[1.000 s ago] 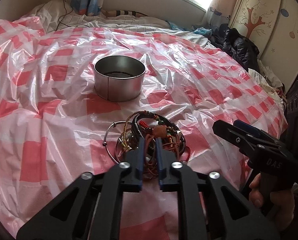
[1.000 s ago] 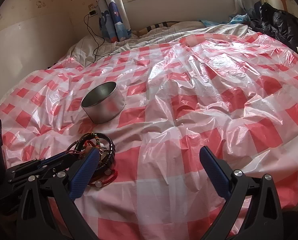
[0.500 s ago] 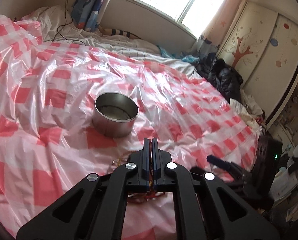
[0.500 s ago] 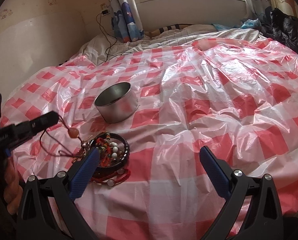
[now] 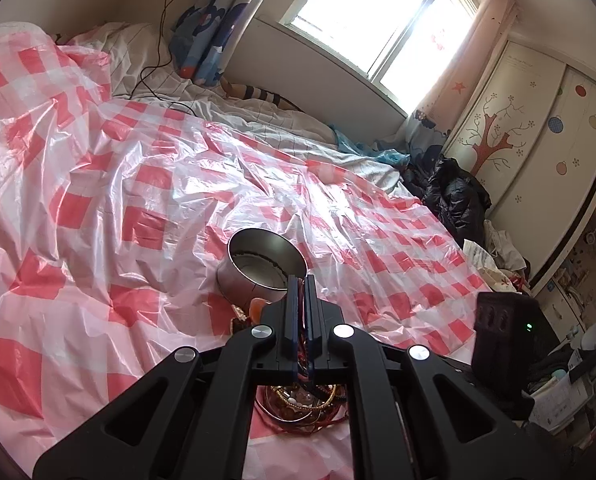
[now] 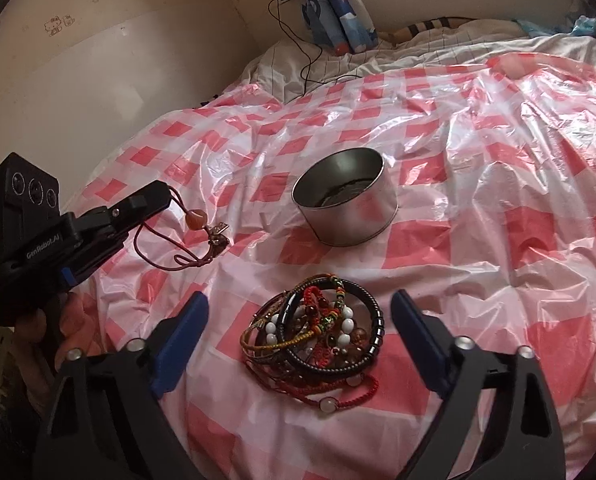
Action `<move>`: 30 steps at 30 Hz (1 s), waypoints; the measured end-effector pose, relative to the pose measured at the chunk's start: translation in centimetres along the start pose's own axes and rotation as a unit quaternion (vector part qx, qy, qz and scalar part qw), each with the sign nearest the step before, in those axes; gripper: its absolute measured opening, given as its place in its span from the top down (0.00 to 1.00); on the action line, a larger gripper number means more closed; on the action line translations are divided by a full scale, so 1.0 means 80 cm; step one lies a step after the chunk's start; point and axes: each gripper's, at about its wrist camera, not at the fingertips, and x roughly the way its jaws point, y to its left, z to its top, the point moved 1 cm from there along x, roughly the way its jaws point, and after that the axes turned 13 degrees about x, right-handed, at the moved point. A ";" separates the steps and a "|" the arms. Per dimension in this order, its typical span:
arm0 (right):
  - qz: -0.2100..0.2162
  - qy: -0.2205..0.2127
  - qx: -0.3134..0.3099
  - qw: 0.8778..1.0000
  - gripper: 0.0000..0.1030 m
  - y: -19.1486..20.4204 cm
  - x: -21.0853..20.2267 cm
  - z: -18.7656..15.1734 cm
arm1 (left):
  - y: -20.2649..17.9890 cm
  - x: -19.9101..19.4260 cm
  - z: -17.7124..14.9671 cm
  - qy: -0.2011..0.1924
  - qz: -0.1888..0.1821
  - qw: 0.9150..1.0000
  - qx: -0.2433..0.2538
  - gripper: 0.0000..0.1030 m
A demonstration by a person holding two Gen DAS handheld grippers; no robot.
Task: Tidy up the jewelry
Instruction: 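Grasp a bracelet from the jewelry pile with the left gripper while the right grasps a beaded strand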
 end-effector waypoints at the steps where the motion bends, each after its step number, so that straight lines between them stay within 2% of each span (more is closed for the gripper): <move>1: -0.003 0.009 -0.005 1.000 0.39 0.002 0.006 0.001 | 0.000 0.000 0.000 -0.001 -0.001 1.000 0.000 0.98; 2: -0.006 0.018 -0.006 1.000 0.46 0.001 0.011 0.003 | 0.002 -0.001 -0.001 -0.001 -0.001 1.000 -0.001 0.98; 3: -0.001 0.030 -0.002 1.000 0.48 0.002 0.018 0.004 | 0.002 -0.001 -0.002 -0.002 -0.002 1.000 -0.002 0.98; 10: 0.012 0.067 0.047 0.997 0.56 -0.020 0.044 0.012 | 0.002 -0.004 -0.001 -0.006 -0.007 1.000 -0.003 0.97; 16: 0.033 0.090 0.118 0.988 0.56 -0.051 0.054 0.019 | 0.002 -0.004 -0.002 -0.006 -0.008 1.000 -0.004 0.97; 19: 0.028 0.094 0.117 0.988 0.58 -0.052 0.056 0.019 | 0.001 -0.004 -0.002 -0.006 -0.009 1.000 -0.005 0.97; 21: 0.029 0.097 0.115 0.988 0.79 -0.052 0.059 0.017 | 0.000 -0.003 -0.002 -0.006 -0.009 1.000 -0.004 0.97; 24: 0.051 0.090 0.124 0.987 0.92 -0.054 0.057 0.019 | 0.000 -0.003 -0.002 -0.006 -0.008 1.000 -0.004 0.97; 28: 0.092 0.071 0.145 0.983 0.93 -0.056 0.044 0.027 | 0.000 -0.002 -0.002 -0.006 -0.008 1.000 -0.009 0.97; 30: 0.131 0.057 0.159 0.977 0.93 -0.059 0.034 0.031 | 0.001 -0.001 -0.003 -0.006 -0.010 1.000 -0.012 0.97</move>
